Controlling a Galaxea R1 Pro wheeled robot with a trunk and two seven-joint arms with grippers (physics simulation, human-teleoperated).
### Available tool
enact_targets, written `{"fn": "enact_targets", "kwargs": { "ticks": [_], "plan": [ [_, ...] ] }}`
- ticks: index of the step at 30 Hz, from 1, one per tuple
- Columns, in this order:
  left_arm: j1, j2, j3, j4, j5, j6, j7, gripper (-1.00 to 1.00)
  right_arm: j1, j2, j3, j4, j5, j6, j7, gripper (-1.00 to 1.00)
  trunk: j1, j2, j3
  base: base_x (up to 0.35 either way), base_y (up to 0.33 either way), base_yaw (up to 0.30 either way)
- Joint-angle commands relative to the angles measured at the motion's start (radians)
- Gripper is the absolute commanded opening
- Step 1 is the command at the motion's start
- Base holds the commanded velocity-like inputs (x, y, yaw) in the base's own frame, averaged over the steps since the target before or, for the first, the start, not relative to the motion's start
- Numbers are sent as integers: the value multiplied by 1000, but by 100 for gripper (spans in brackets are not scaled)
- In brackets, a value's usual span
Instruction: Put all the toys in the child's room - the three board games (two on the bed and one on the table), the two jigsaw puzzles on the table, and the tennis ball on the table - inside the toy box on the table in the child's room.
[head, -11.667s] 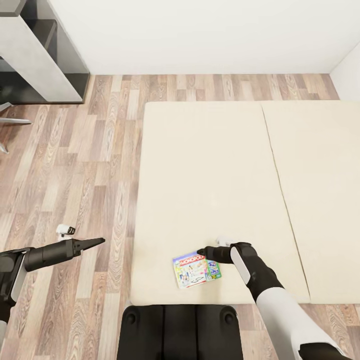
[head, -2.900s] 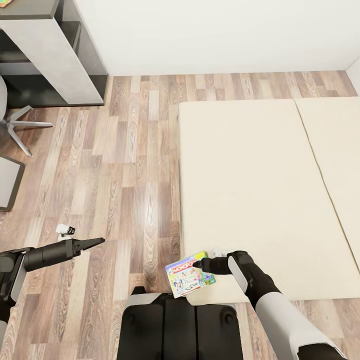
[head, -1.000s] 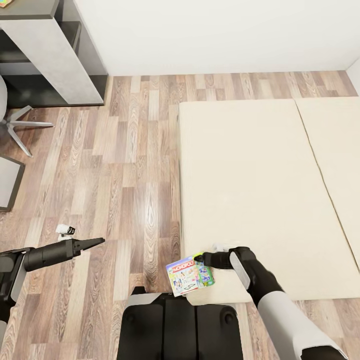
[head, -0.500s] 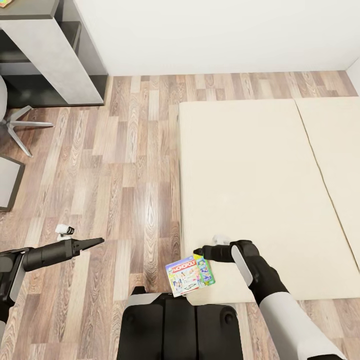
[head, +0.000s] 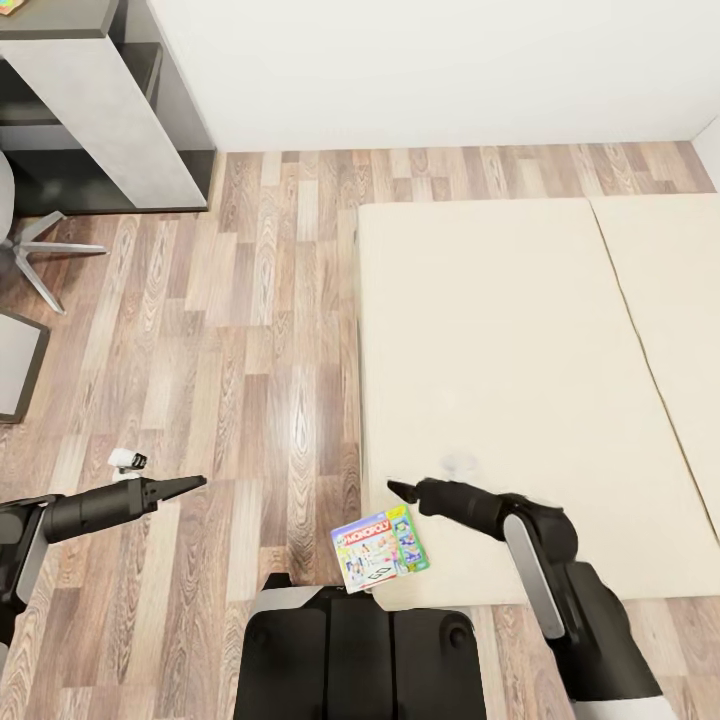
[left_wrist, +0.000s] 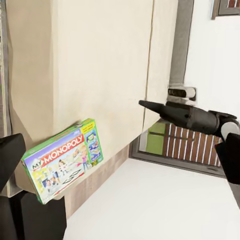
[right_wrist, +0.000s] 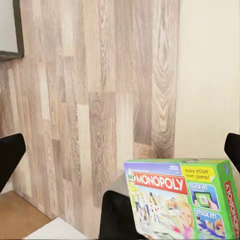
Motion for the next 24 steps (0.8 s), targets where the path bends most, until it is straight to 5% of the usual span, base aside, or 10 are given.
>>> {"fn": "enact_targets", "kwargs": {
  "ticks": [1, 4, 8, 13, 24],
  "plan": [
    [0, 0, 0, 0, -1, 11, -4, 100, 29, -3, -17, -15, 1, 2, 27, 100, 1, -1, -1, 0, 0, 0],
    [0, 1, 0, 0, -1, 11, -4, 100, 86, -5, -80, -37, 0, -10, 119, 100, 1, -1, -1, 0, 0, 0],
    [0, 1, 0, 0, -2, 11, -4, 100, 106, -7, -174, -57, 0, -75, 338, 100, 1, -1, 0, 0, 0, 0],
    [0, 0, 0, 0, -2, 11, -4, 100, 109, -2, -241, -49, 9, -110, 515, 100, 1, -1, 4, 0, 0, 0],
    [0, 0, -1, 0, -4, 10, -4, 100, 110, -8, -259, -20, 17, -132, 554, 100, 1, -1, 6, 0, 0, 0]
  ]
}}
